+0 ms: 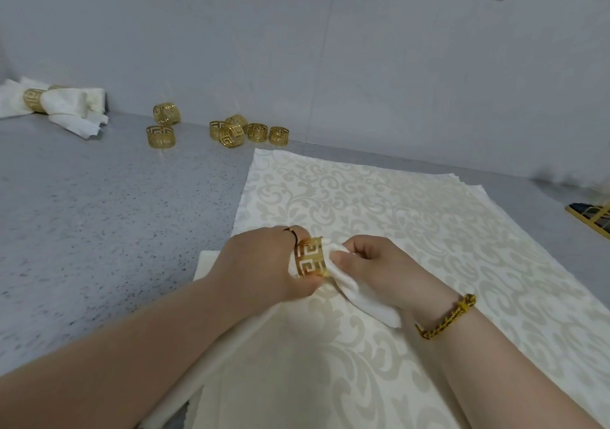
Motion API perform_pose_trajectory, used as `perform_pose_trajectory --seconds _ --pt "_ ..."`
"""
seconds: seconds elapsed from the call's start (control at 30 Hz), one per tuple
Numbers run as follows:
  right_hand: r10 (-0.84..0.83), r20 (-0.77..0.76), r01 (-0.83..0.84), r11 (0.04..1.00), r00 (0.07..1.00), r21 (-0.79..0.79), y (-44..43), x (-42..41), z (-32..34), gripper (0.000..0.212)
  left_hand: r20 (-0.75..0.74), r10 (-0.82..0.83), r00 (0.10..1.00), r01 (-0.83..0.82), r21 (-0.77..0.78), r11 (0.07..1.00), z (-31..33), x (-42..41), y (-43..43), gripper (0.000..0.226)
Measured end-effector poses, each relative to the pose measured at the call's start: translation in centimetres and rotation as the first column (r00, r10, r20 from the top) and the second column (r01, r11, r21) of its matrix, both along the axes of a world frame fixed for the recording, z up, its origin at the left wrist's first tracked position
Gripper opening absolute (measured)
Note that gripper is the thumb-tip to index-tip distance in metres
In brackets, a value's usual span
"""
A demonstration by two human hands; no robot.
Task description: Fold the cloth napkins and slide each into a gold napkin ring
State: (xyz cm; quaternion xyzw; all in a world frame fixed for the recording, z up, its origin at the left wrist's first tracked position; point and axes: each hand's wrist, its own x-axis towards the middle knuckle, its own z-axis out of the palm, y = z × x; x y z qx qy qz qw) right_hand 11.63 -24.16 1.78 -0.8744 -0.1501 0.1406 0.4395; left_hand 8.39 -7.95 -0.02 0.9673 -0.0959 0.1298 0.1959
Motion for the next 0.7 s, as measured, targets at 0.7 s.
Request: perform_pose_trajectory --seconds 0.7 --pt "-0.093 0.341 -0.009 0.958 0.936 0.286 0.1 -0.8 -1.5 0.019 -0.148 0.057 0.987 -0.066 -0.062 0.996 0.7 -0.3 1.6 0.023"
